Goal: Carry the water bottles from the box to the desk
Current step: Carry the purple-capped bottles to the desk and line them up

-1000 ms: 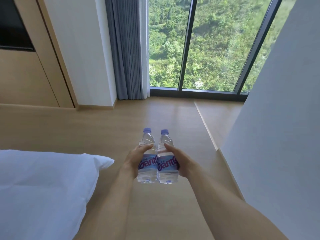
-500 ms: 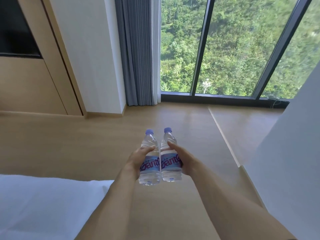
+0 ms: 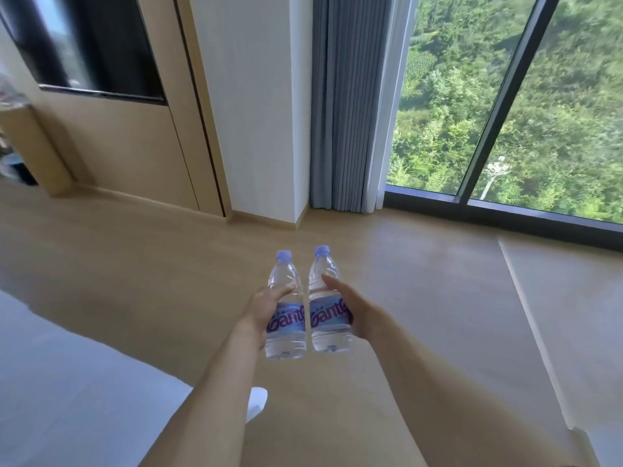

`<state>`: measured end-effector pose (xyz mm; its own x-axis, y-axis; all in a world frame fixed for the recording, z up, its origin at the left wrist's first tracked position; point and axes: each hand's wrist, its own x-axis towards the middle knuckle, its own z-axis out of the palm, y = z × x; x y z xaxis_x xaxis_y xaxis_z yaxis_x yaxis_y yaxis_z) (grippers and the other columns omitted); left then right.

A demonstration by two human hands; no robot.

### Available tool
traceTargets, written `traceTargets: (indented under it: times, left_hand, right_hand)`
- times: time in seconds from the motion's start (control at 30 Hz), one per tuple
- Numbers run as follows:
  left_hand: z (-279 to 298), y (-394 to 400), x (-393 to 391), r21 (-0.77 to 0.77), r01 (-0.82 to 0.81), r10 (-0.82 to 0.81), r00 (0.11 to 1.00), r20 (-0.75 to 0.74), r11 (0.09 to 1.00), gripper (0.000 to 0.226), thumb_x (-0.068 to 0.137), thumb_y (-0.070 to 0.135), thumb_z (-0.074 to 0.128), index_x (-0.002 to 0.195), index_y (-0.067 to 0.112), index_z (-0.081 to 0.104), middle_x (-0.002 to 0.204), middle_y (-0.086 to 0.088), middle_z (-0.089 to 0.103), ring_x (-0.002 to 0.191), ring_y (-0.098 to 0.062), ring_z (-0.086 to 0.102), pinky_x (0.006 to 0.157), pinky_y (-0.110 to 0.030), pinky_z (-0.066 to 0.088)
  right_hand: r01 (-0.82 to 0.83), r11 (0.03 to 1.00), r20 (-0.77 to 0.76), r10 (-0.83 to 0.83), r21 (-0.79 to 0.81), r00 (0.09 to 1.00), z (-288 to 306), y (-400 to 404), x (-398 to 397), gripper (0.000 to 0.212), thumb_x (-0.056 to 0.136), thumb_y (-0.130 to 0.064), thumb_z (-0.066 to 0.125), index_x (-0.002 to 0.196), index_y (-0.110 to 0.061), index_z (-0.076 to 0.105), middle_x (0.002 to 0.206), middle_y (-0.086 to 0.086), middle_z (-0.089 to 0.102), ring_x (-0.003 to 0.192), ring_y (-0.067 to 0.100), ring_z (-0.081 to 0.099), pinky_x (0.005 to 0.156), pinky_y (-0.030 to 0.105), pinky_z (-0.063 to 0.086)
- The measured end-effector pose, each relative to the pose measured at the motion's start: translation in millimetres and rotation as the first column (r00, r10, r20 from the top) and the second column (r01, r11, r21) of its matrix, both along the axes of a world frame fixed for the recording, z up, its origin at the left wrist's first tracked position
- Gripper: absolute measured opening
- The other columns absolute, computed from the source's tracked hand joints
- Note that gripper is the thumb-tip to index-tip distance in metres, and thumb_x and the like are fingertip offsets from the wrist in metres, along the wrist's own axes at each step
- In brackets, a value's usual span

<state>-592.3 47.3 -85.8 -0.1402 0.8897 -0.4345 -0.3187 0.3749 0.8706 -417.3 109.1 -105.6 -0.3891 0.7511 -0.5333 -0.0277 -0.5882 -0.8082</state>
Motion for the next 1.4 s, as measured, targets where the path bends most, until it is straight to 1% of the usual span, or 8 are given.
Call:
traceTargets:
  times: [0.17,0.4,0.6,0.73,0.97,1.17,1.33,1.4]
  left_hand:
    - [6.6,71.4,-5.3,0.011,-0.102,0.102,0.995,0.019,0.995,0.022,0.089,0.019,0.072,0.107,0.008,0.064,0.094,-0.025,0.067,0.084,-0.041,0.068,0.078,-0.057,0.057]
    - [0.0,135.3,-19.5,-0.049,-0.211,0.213,0.976,0.033,0.976,0.021,0.088,0.020,0.074,0.104,0.012,0.062,0.084,-0.019,0.070,0.068,-0.036,0.071,0.061,-0.048,0.061]
    - [-9.0,195.3,-45.8,-0.056,-0.214,0.216,0.976,0.021,0.975,0.052,0.089,0.021,0.073,0.132,0.001,0.053,0.110,-0.029,0.066,0.094,-0.045,0.067,0.090,-0.066,0.052]
    - [-16.8,245.8,-83.6,-0.051,-0.233,0.235,0.971,0.037,0.971,0.055,0.089,0.023,0.073,0.135,0.002,0.051,0.126,-0.035,0.061,0.100,-0.050,0.067,0.091,-0.067,0.052]
    - [-13.1,342.3,-181.9,-0.014,-0.267,0.268,0.961,0.071,0.964,0.050,0.093,0.026,0.069,0.136,0.008,0.052,0.112,-0.029,0.066,0.096,-0.043,0.065,0.093,-0.060,0.052]
    - [0.2,392.4,-282.1,-0.037,-0.356,0.358,0.933,0.047,0.934,0.043,0.088,0.032,0.074,0.123,0.014,0.057,0.070,-0.012,0.074,0.059,-0.028,0.073,0.049,-0.036,0.058]
    - [7.0,409.0,-348.6,-0.027,-0.485,0.486,0.874,0.024,0.874,0.054,0.072,0.035,0.086,0.117,0.013,0.066,0.096,-0.018,0.075,0.080,-0.036,0.076,0.076,-0.054,0.062]
    - [8.9,413.0,-370.2,-0.031,-0.535,0.535,0.844,0.031,0.845,0.053,0.072,0.037,0.086,0.116,0.014,0.067,0.109,-0.021,0.074,0.090,-0.038,0.075,0.084,-0.061,0.058]
  right_hand:
    - [-0.078,0.997,-0.001,0.078,-0.013,0.997,6.0,91.3,-8.3,0.061,0.086,-0.047,0.072,0.128,-0.005,0.059,0.108,0.022,0.070,0.086,0.033,0.070,0.078,0.042,0.058]
    - [-0.154,0.988,0.006,0.155,-0.029,0.988,4.2,169.6,-33.0,0.067,0.086,-0.048,0.072,0.134,-0.003,0.057,0.109,0.023,0.070,0.091,0.035,0.070,0.085,0.045,0.058]
    - [-0.198,0.980,0.047,0.199,-0.019,0.979,-2.7,231.9,-65.5,0.070,0.085,-0.049,0.074,0.134,-0.002,0.057,0.120,0.026,0.068,0.106,0.040,0.069,0.095,0.050,0.056]
    - [-0.226,0.974,0.086,0.226,-0.009,0.970,-4.0,286.0,-103.8,0.069,0.085,-0.049,0.074,0.134,-0.003,0.058,0.114,0.024,0.071,0.093,0.035,0.072,0.082,0.043,0.059]
    - [-0.289,0.957,0.121,0.283,0.036,0.951,7.3,394.8,-212.4,0.066,0.084,-0.049,0.074,0.131,-0.005,0.060,0.115,0.023,0.072,0.094,0.034,0.072,0.085,0.045,0.059]
    - [-0.361,0.932,0.111,0.356,0.026,0.928,18.8,455.0,-318.7,0.058,0.085,-0.048,0.074,0.124,-0.008,0.060,0.107,0.021,0.074,0.085,0.032,0.075,0.068,0.040,0.061]
    - [-0.466,0.885,0.108,0.462,0.016,0.880,21.7,483.5,-395.5,0.063,0.088,-0.046,0.071,0.135,-0.008,0.055,0.112,0.022,0.072,0.086,0.032,0.073,0.072,0.040,0.061]
    - [-0.501,0.865,0.115,0.497,0.014,0.860,20.0,493.2,-427.1,0.064,0.088,-0.046,0.071,0.136,-0.008,0.054,0.119,0.023,0.070,0.097,0.035,0.072,0.085,0.046,0.060]
